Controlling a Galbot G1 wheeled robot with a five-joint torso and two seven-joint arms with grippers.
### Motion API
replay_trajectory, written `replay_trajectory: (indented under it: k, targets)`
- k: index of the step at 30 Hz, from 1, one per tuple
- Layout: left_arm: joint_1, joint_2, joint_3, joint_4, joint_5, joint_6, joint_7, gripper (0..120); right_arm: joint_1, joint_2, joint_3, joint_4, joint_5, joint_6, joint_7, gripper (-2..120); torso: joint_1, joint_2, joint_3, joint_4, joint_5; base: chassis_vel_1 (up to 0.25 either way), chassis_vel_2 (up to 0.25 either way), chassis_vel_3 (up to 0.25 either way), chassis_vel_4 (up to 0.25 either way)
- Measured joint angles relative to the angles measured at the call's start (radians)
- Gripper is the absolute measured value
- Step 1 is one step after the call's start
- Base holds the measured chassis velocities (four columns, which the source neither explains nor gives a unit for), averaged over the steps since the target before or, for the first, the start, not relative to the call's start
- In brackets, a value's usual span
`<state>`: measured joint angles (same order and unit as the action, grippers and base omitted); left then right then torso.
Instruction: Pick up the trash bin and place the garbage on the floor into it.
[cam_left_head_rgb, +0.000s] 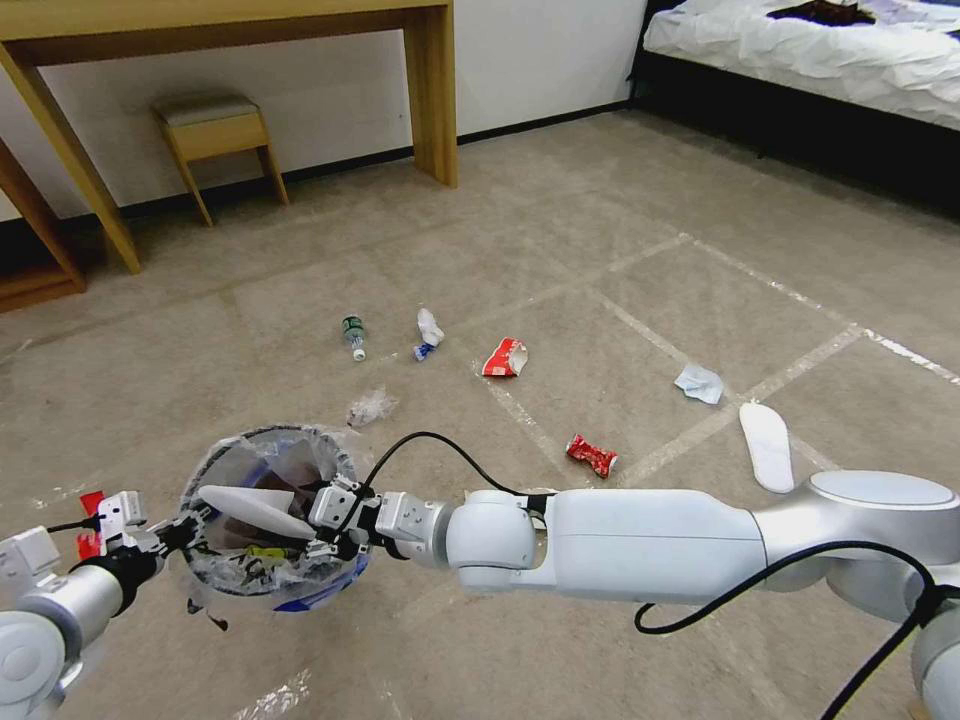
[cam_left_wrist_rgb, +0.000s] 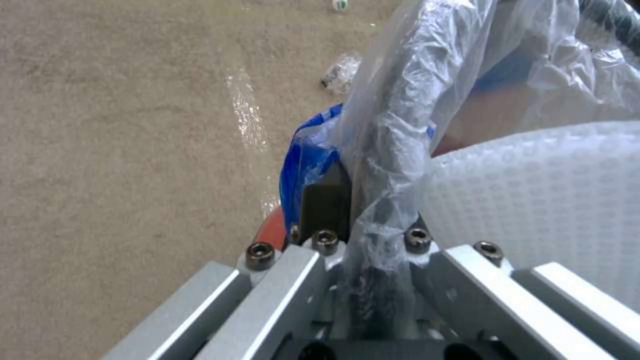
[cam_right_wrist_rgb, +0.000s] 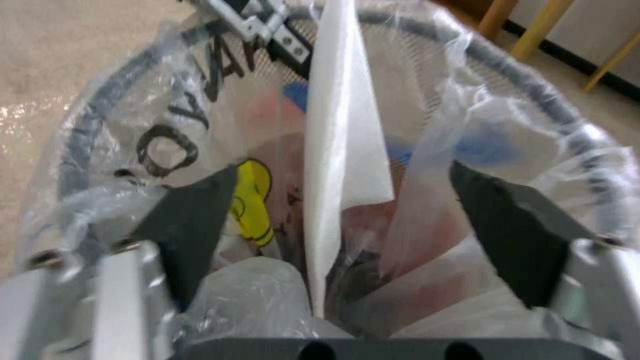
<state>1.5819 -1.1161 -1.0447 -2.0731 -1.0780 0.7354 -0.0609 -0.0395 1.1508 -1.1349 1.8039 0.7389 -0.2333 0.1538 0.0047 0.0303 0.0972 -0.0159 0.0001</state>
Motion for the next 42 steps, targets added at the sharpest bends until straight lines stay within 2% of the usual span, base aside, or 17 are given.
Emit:
replay_trajectory:
  k: [1, 4, 11, 13, 16, 20, 35, 42]
  targets:
    - [0.0, 0.0, 0.0, 0.0, 0.0, 0.0, 0.0, 1, 0.0, 0.0, 0.0, 0.0, 0.0, 0.0, 0.0, 87, 0.0, 0.0, 0.0, 0.0, 0.0, 0.0, 0.0, 0.0, 0.0]
    - [0.004, -0.005, -0.002, -0.001, 0.003, 0.0, 0.0, 1, 0.015, -0.032, 0.016, 0.032, 0.003, 0.0, 0.002, 98, 0.0, 0.0, 0.0, 0.0, 0.0, 0.0, 0.0, 0.0, 0.0]
    - [0.006, -0.007, -0.003, -0.001, 0.007, 0.0, 0.0, 1, 0.042, -0.108, 0.069, 0.113, 0.041, -0.005, 0.005, 99, 0.0, 0.0, 0.0, 0.0, 0.0, 0.0, 0.0, 0.0, 0.0]
    - [0.007, -0.007, -0.003, -0.002, 0.009, 0.0, 0.0, 1, 0.049, -0.157, 0.118, 0.159, 0.055, -0.006, 0.003, 99, 0.0, 0.0, 0.0, -0.0001, 0.0, 0.0, 0.0, 0.0, 0.0]
    - [0.008, -0.008, -0.003, -0.002, 0.009, 0.0, 0.0, 1, 0.049, -0.169, 0.133, 0.171, 0.06, -0.006, 0.001, 99, 0.0, 0.0, 0.0, -0.0001, 0.0, 0.0, 0.0, 0.0, 0.0]
    - [0.013, -0.011, -0.006, -0.003, 0.013, 0.0, -0.001, 1, 0.022, -0.221, 0.217, 0.215, 0.071, -0.003, -0.004, 99, 0.0, 0.0, 0.0, -0.0002, 0.0001, 0.0, 0.0, 0.0, 0.0]
    - [0.027, -0.013, -0.015, -0.02, 0.013, 0.0, -0.001, 1, -0.027, -0.251, 0.287, 0.246, 0.065, 0.004, -0.001, 99, 0.0, 0.0, 0.0, 0.0, 0.0, 0.0, 0.0, 0.0, 0.0]
    - [0.034, -0.02, -0.022, -0.028, 0.012, 0.0, -0.002, 1, -0.111, -0.306, 0.444, 0.284, 0.069, 0.018, -0.005, 99, 0.0, 0.0, 0.0, 0.0, 0.0001, 0.0, 0.0, 0.0, 0.0]
